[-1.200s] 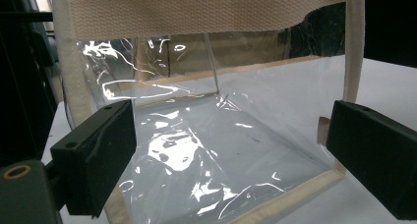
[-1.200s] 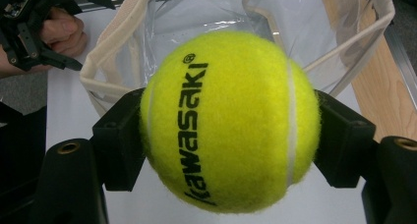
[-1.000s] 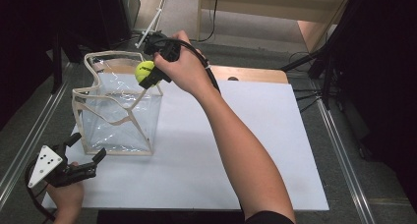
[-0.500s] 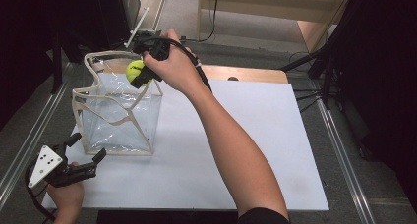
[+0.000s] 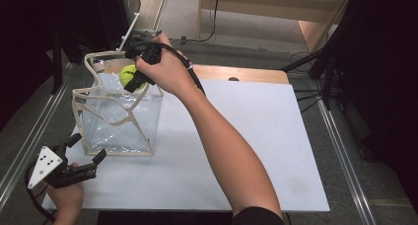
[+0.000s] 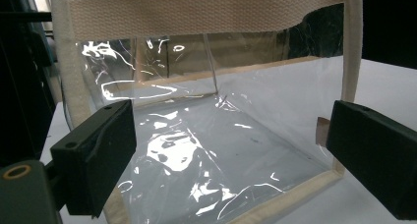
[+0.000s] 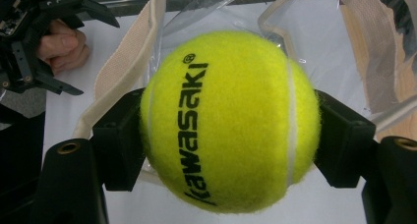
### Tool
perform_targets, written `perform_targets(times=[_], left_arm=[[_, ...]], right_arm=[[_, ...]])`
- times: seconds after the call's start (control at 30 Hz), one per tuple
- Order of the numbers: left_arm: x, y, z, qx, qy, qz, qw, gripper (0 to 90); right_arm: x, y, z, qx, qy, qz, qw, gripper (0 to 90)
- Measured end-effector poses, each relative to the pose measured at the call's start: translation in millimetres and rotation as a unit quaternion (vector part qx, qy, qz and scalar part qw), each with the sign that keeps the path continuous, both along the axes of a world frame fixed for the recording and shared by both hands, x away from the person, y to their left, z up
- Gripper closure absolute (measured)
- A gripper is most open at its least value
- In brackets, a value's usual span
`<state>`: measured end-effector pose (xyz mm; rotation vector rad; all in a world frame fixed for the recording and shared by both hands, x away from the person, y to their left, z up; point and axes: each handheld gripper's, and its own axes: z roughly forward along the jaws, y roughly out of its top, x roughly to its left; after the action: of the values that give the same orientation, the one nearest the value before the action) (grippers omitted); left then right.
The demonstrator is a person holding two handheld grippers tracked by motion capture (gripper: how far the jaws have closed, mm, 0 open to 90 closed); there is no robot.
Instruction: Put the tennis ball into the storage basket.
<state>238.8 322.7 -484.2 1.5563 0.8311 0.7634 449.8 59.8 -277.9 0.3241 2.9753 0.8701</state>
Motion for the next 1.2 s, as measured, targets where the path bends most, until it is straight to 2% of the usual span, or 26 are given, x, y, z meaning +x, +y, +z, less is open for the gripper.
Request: perform_targets(times=[0.27,0.43,0.5,0.57,0.6,0.7,0.87,0.93,1.0,1.2], left_arm=[[0.1,0.1,0.0,0.0,0.0,0.0,1.0,5.3],[0.1,0.0,0.0,0.001,0.001,0.0,1.0,5.4],[0.2,0.1,0.0,0.002,0.001,-0.001,1.0,5.4],[0.2,0.0,0.1,0.002,0.002,0.0,1.0,5.4],[0.1,-0.1,0.1,0.003,0.002,0.0,1.0,5.4],[0.1,-0.4,-0.1,0.002,0.001,0.0,1.0,5.4],[0.4,-0.4,0.0,0.003,0.002,0.001,1.0,5.3],[0.4,-0.7,-0.1,0.003,0.002,0.001,1.0,5.3],[0.6,-0.8,-0.2,0.002,0.001,0.0,1.0,5.4],[0.8,-0.9,-0.3,0.006,0.001,-0.001,1.0,5.4]], right_arm=[[0.4,5.3,-12.1,-0.012,0.002,0.006,0.9999,23.9],[-0.9,5.8,-19.0,-0.032,0.004,0.002,0.9995,23.0],[-2.0,5.3,-21.3,-0.037,0.0,0.006,0.9993,15.6],[-2.2,2.5,-21.3,-0.026,0.01,0.009,0.9996,13.3],[-2.3,0.5,-20.4,-0.02,0.007,0.008,0.9997,10.3],[-3.9,-5.1,-17.6,-0.014,0.005,-0.003,0.9999,9.9],[-5.7,-19.8,-12.0,0.016,0.0,-0.016,0.9997,8.9],[-7.0,-24.7,-10.4,0.02,-0.002,-0.022,0.9996,8.8],[-7.7,-30.4,-9.0,0.025,-0.006,-0.025,0.9994,0.0],[-10.6,-43.9,-9.3,0.031,-0.005,-0.034,0.9989,0.0]])
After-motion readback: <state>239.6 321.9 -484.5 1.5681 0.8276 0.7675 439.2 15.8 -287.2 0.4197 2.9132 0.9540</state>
